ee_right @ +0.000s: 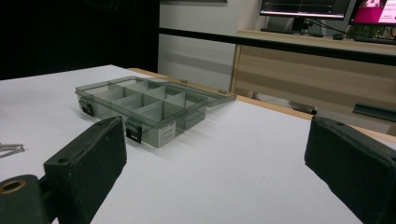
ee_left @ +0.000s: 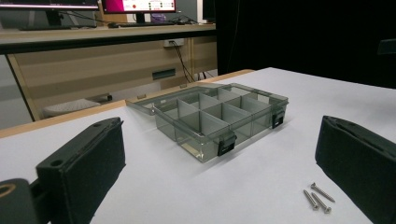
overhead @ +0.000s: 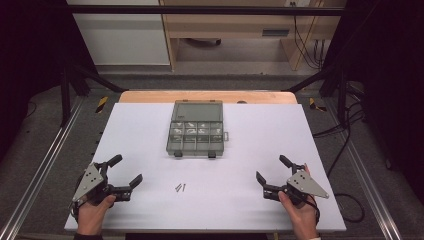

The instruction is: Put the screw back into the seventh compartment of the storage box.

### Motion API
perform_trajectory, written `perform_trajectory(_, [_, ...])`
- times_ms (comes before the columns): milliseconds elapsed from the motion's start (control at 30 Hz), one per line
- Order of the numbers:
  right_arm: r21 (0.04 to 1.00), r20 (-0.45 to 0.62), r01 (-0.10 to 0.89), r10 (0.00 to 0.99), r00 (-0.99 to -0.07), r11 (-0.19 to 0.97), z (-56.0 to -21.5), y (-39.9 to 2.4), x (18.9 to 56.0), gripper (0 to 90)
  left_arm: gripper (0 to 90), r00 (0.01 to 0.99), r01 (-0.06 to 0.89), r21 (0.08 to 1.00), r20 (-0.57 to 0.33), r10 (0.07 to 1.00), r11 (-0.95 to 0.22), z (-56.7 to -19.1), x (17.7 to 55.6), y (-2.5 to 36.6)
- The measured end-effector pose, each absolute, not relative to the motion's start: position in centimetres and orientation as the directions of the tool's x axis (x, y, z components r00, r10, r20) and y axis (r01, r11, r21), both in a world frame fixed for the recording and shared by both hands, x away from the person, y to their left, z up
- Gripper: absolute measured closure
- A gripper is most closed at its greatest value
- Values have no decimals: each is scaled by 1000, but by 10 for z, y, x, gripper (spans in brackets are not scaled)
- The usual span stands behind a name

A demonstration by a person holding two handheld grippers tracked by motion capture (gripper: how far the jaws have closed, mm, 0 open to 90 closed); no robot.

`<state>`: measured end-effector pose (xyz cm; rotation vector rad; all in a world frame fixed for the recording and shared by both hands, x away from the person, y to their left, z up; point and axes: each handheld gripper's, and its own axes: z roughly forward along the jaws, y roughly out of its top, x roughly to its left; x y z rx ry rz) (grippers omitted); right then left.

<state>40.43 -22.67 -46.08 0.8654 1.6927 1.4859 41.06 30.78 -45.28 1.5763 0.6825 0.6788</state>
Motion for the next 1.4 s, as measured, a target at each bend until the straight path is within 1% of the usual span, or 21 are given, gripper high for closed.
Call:
perform_trajectory(400, [992, -102, 14, 851, -515, 128, -460, -224, 402, 50, 17, 670, 62, 991, 47, 741, -120, -451, 409, 304])
perform_trajectory(500, [990, -114, 14, 848, -517, 142, -460, -223, 401, 47, 17, 668, 58, 988, 69, 741, -144, -446, 406, 300])
perform_trajectory(700, [987, -130, 12, 842, -523, 159, -460, -220, 399, 44, 18, 694, 64, 984, 75, 716, -165, -435, 405, 286])
perform_trajectory(833, [987, -131, 9, 840, -526, 160, -460, -219, 398, 43, 18, 713, 98, 973, 77, 697, -207, -429, 409, 274])
perform_trajectory(933, [988, -127, 8, 840, -527, 154, -459, -220, 398, 43, 19, 701, 101, 961, 114, 704, -256, -424, 411, 267])
perform_trajectory(1000, [988, -127, 8, 842, -525, 154, -459, -221, 398, 43, 20, 703, 116, 955, 115, 702, -272, -420, 414, 265])
perform_trajectory(1233, [988, -128, 8, 844, -521, 155, -459, -220, 398, 43, 25, 731, 193, 929, 78, 678, -315, -407, 423, 257])
perform_trajectory(1400, [987, -131, 8, 844, -521, 158, -460, -219, 398, 43, 25, 761, 233, 877, 103, 640, -419, -405, 432, 242])
